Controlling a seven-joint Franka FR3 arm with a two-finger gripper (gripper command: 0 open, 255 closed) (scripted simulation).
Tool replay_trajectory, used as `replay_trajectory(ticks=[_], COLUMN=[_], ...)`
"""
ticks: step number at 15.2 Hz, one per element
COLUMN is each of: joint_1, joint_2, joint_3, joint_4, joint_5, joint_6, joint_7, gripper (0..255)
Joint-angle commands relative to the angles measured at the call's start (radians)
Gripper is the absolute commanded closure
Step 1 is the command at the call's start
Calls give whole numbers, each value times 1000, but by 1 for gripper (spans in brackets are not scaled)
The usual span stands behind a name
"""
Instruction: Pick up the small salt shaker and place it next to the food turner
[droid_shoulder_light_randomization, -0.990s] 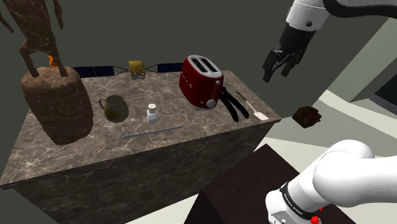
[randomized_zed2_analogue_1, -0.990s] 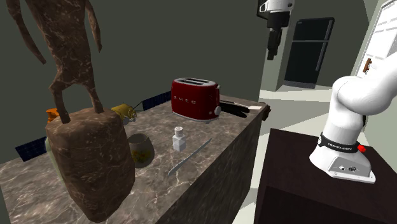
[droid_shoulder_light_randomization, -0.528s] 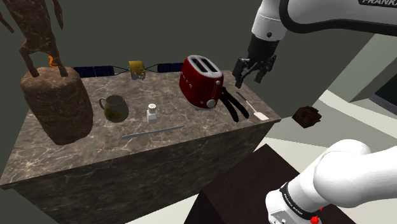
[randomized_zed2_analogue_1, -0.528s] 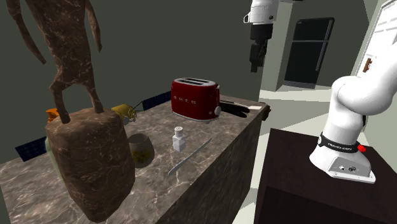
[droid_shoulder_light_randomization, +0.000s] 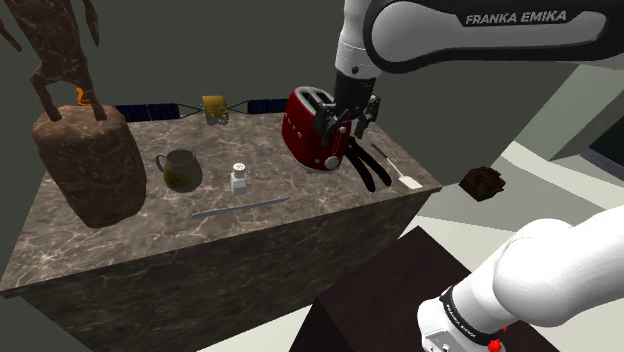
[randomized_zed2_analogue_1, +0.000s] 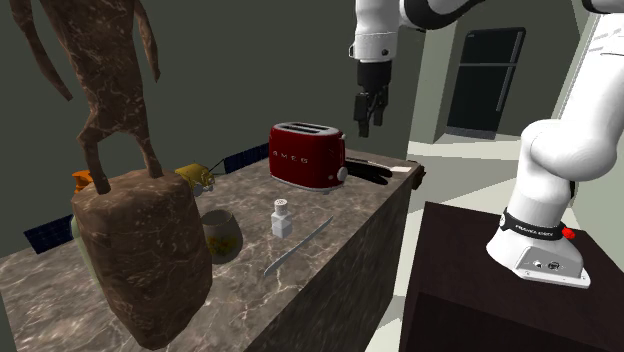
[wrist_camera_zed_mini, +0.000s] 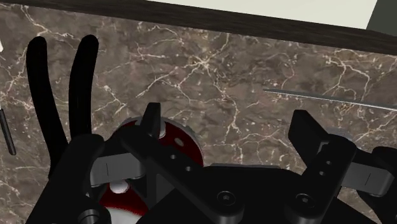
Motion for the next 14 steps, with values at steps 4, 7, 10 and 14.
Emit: replay_trajectory(ticks=[4, 7, 10, 14], joint_1=[11, 23, 43, 85], joint_2=[173, 288, 408, 573], joint_3=[61, 90, 109, 119], joint_4=[96, 175, 267, 412], joint_5=[-34, -71, -116, -180], joint_6=[62, 86, 98, 96], joint_7=[109, 176, 242, 320], gripper=[0, 0, 0, 0])
